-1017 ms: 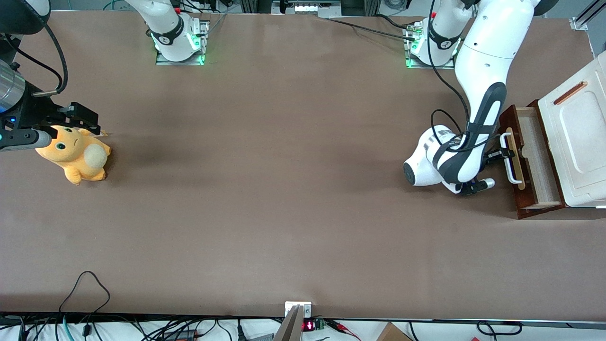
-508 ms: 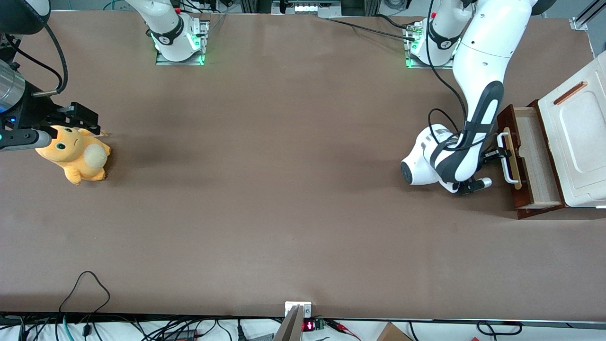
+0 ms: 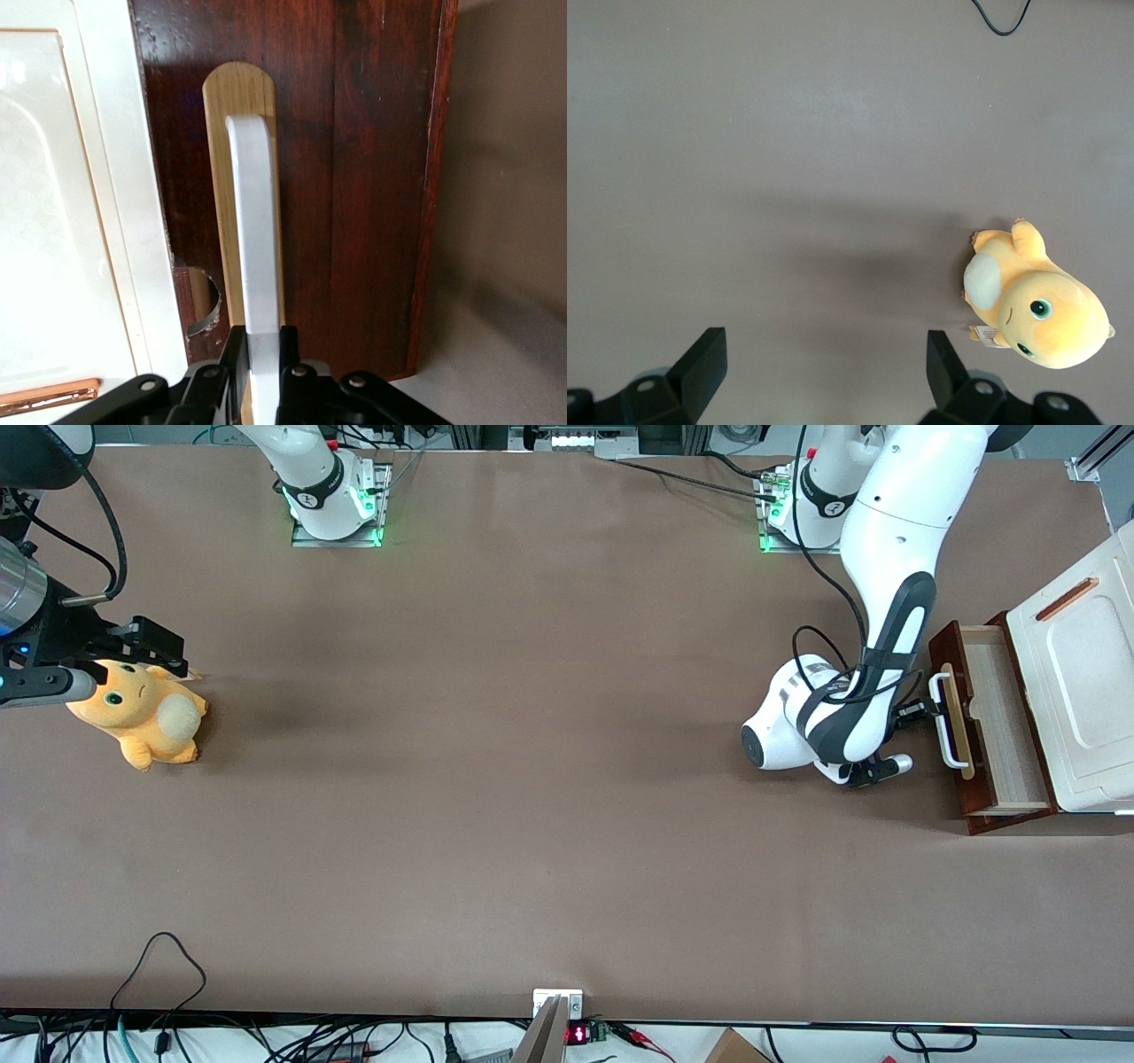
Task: Open lower drawer with left arm only
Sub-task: 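Pull the handle with the left gripper, sliding the drawer outward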
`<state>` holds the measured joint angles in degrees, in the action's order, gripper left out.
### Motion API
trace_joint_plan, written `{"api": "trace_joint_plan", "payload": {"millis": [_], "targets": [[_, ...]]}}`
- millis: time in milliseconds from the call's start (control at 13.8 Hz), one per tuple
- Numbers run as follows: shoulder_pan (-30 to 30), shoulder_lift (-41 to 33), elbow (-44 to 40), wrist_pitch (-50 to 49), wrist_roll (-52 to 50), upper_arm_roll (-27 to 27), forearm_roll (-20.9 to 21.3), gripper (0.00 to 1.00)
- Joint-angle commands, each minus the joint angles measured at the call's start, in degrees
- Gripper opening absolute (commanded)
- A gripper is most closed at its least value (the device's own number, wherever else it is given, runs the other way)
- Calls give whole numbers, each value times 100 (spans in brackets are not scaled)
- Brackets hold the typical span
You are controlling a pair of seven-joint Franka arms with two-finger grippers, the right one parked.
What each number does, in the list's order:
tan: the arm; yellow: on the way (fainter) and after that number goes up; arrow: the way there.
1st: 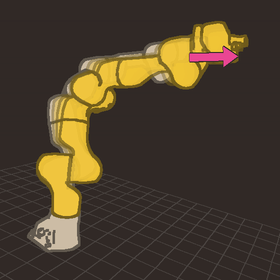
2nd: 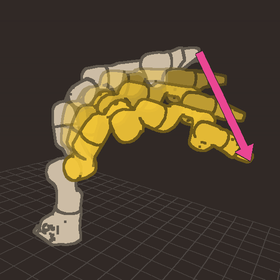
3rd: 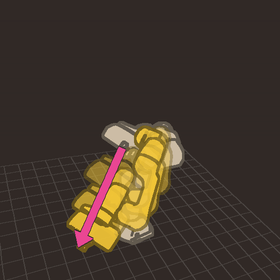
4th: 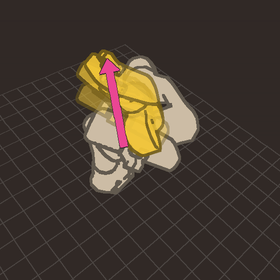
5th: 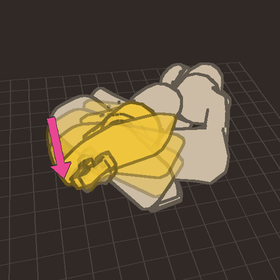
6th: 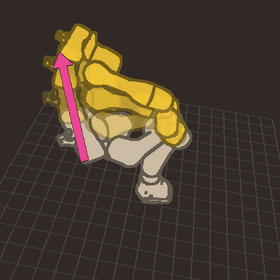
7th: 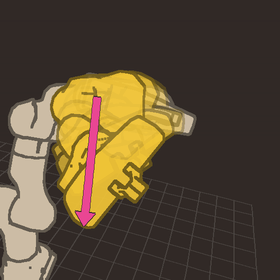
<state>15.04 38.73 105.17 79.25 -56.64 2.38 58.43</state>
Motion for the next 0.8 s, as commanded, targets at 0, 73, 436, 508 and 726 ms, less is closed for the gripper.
{"api": "trace_joint_plan", "payload": {"millis": [0, 73, 436, 508, 726], "targets": [[70, 38, -76, 29, -84, -10, -235, 19], [61, 38, -76, 29, -76, -10, -235, 19], [61, 47, -76, 29, -84, -1, -244, 20], [61, 47, -76, 29, -84, -10, -244, 20], [61, 47, -76, 29, -84, -1, -244, 20]]}}
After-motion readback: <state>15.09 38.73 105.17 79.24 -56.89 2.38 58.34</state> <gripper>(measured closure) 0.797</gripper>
